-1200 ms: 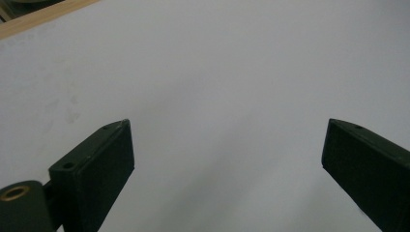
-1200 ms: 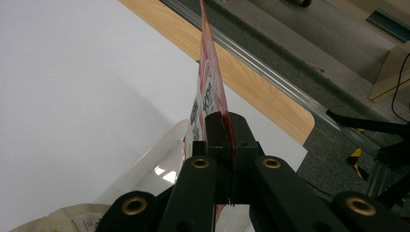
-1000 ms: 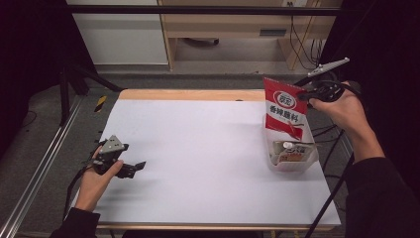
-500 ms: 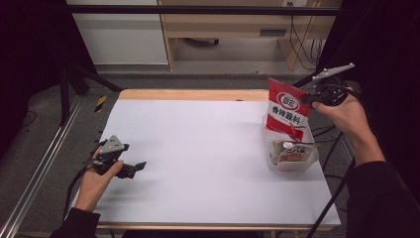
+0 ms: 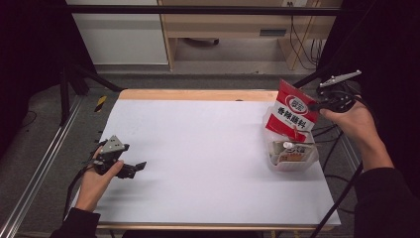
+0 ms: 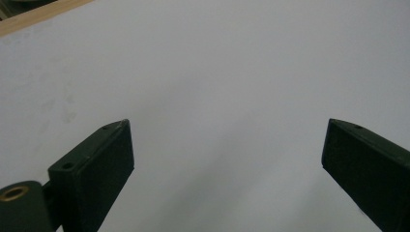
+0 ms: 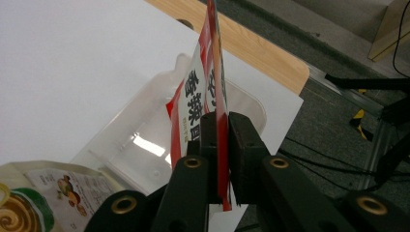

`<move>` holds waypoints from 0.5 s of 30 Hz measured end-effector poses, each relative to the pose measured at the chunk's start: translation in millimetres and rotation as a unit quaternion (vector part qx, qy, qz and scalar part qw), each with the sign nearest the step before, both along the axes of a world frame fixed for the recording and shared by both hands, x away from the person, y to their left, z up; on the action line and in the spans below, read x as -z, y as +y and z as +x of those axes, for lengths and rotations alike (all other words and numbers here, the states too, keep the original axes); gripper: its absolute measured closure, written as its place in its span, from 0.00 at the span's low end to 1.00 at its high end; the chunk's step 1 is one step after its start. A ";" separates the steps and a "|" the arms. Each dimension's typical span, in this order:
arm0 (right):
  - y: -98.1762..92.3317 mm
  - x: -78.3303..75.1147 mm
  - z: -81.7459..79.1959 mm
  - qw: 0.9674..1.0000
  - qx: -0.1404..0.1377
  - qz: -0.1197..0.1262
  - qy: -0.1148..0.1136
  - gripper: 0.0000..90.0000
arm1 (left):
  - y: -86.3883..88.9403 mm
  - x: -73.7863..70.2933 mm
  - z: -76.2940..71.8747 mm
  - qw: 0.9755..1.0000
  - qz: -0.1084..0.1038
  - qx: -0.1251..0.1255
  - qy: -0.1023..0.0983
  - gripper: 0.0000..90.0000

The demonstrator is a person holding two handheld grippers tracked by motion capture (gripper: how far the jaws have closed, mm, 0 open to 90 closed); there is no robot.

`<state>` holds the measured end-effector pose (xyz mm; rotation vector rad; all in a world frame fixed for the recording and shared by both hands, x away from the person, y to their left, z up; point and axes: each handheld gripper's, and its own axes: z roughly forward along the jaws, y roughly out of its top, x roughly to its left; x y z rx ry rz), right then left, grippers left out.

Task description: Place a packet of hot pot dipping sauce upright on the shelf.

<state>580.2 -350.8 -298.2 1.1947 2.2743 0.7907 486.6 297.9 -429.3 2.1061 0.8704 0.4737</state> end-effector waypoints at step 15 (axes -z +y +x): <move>10.9 -1.6 -6.0 0.997 0.010 -0.027 -0.065 0.31 | 0.9 -1.0 -0.4 1.000 -0.002 0.000 -0.001 0.04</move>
